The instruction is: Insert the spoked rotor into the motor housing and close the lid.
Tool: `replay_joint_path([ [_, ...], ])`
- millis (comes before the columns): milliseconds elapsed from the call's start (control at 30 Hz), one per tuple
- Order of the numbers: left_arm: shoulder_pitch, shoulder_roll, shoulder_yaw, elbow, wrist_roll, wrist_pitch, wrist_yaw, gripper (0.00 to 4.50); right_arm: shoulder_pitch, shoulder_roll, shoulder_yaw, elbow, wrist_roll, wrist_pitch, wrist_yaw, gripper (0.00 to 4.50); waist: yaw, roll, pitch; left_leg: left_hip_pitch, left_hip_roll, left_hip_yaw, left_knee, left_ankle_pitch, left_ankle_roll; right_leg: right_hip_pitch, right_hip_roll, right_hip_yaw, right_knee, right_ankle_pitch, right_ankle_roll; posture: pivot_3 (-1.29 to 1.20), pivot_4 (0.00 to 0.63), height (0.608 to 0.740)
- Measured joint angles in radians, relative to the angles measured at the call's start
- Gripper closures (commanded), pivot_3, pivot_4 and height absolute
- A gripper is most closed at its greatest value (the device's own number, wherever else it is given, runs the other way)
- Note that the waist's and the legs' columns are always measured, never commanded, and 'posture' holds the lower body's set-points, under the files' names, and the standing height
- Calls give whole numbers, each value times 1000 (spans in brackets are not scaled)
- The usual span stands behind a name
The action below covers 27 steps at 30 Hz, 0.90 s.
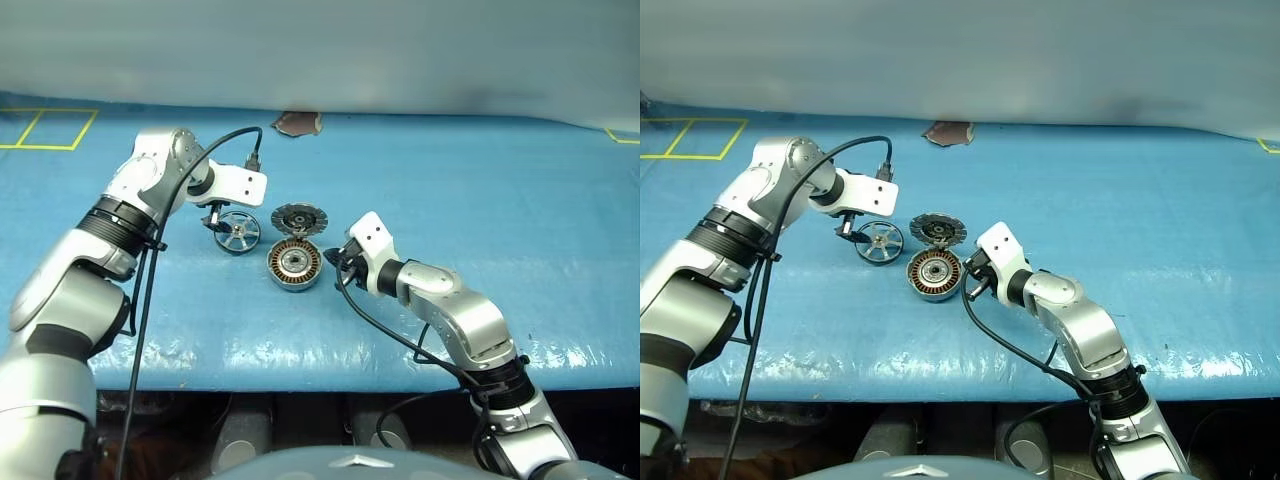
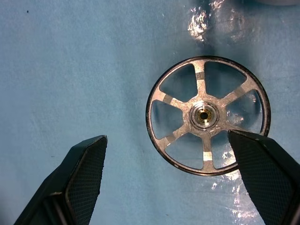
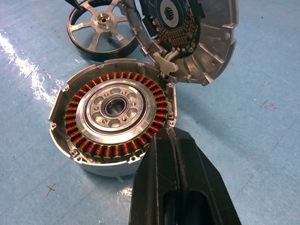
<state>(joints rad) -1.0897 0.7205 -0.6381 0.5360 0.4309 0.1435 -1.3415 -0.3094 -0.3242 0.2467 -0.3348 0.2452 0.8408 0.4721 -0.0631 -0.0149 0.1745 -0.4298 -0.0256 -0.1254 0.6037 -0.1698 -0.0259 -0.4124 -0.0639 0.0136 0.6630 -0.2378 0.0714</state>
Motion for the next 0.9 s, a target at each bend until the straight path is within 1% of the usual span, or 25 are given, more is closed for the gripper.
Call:
replay_joint_path([
  [100, 31, 9, 1, -6, 0, -2, -22, 0, 1, 0, -1, 0, -1, 0, -3, 4481, 0, 0, 0, 0, 0, 0, 3, 0, 0, 0, 0, 0, 3, 0, 0, 0, 150, 740],
  [200, 57, 9, 1, -15, 2, -1, -37, 582, 1, -4, -1, 0, -2, 0, -12, 4500, 1, 0, 0, -1, 0, -1, 7, 0, 0, 0, 0, 0, 5, 0, 0, 0, 150, 740],
  [267, 59, 9, 1, -22, 5, -1, -39, 1186, 1, -5, -1, 0, -2, 1, -14, 4500, 2, 0, 0, -1, 0, -1, 9, 0, 0, 1, 0, 0, 6, 1, 1, 0, 150, 740],
  [467, 88, -13, 8, -26, 21, 20, -26, 1186, 1, -5, -1, -2, -2, 12, -15, 4500, 2, 0, 0, 0, 0, -1, 11, 0, 0, 2, 1, 0, 7, 2, 2, 0, 150, 740],
  [600, 88, -14, 13, -26, 25, 23, -23, 1186, 2, -15, -1, -7, -2, 14, -15, 4500, 1, 0, 0, 0, 0, -1, 11, 0, 0, 2, 1, 0, 8, 1, 2, 0, 150, 740],
  [767, 88, -49, 34, -21, 23, 46, -5, 1186, 5, -14, 1, -8, -2, 15, -18, 4500, 2, 0, 0, 0, 0, -1, 12, 0, 0, 2, 1, 0, 9, 1, 2, 0, 150, 740],
  [900, 88, -52, 44, -22, 14, 54, -15, 1186, 12, -17, 1, -13, -2, 16, -21, 4500, 0, 0, 0, 0, 0, -1, 13, 0, 0, 1, 1, 1, 11, 1, 2, 0, 150, 740],
])
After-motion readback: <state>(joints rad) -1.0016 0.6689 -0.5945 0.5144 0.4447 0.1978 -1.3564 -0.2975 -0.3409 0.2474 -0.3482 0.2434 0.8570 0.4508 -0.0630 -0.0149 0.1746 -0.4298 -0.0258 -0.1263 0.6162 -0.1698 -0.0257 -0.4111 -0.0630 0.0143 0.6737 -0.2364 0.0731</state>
